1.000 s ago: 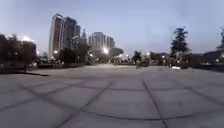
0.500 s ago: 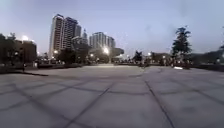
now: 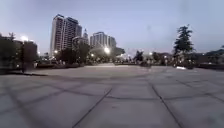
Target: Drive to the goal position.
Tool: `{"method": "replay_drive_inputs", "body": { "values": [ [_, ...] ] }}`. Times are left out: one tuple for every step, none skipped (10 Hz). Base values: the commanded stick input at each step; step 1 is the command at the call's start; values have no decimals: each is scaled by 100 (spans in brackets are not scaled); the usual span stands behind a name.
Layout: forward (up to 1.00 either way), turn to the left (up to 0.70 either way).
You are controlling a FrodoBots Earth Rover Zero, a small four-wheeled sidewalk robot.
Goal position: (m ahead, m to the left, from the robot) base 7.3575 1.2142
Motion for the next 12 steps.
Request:
{"method": "replay_drive_inputs", "body": {
  "values": [
    [70, 0],
    [70, 0],
    [70, 0],
    [70, 0],
    [70, 0],
    [70, 0],
    [70, 0],
    [70, 0],
    [70, 0],
    [70, 0],
    [70, 0],
    [70, 0]
  ]
}}
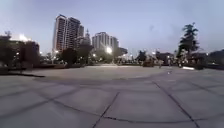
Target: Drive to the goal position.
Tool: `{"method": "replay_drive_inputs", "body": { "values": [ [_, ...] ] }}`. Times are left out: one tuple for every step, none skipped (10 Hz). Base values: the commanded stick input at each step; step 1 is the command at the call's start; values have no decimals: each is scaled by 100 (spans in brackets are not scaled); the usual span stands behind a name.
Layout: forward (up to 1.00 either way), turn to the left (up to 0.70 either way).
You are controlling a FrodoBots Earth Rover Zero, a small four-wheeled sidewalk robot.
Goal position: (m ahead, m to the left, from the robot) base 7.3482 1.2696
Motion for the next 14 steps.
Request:
{"method": "replay_drive_inputs", "body": {
  "values": [
    [70, -3],
    [70, -12],
    [70, -21],
    [70, -30],
    [70, -31],
    [70, -21],
    [70, -12],
    [70, -2],
    [70, 0],
    [70, 0],
    [70, 0],
    [70, 0],
    [70, 0],
    [70, 0]
  ]
}}
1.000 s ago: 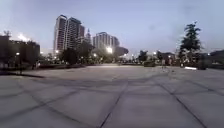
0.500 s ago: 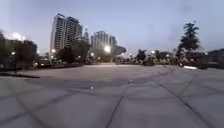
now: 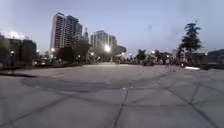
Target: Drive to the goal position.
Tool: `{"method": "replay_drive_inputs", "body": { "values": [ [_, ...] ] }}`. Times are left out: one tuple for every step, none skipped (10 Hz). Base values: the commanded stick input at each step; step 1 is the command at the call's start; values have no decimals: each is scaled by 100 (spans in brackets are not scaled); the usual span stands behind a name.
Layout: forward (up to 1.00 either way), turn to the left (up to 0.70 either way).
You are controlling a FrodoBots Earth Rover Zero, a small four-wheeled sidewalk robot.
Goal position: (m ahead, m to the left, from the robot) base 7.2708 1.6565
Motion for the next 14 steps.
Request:
{"method": "replay_drive_inputs", "body": {
  "values": [
    [70, 0],
    [70, 0],
    [70, 0],
    [70, 0],
    [70, 0],
    [70, 0],
    [70, 0],
    [70, 0],
    [70, 0],
    [70, 0],
    [70, 0],
    [70, 0],
    [70, 0],
    [70, 0]
  ]
}}
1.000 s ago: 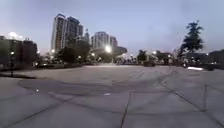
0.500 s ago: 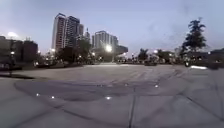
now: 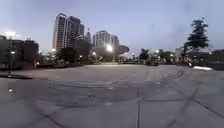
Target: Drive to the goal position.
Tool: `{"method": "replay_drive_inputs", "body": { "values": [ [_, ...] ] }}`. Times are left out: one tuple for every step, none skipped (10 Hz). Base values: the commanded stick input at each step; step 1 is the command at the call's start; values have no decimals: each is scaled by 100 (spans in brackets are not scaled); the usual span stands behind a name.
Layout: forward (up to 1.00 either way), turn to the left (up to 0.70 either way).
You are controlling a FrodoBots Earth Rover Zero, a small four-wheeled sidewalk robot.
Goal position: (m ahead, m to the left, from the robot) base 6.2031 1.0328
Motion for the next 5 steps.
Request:
{"method": "replay_drive_inputs", "body": {
  "values": [
    [70, 0],
    [70, 0],
    [70, 0],
    [70, 0],
    [70, 0]
  ]
}}
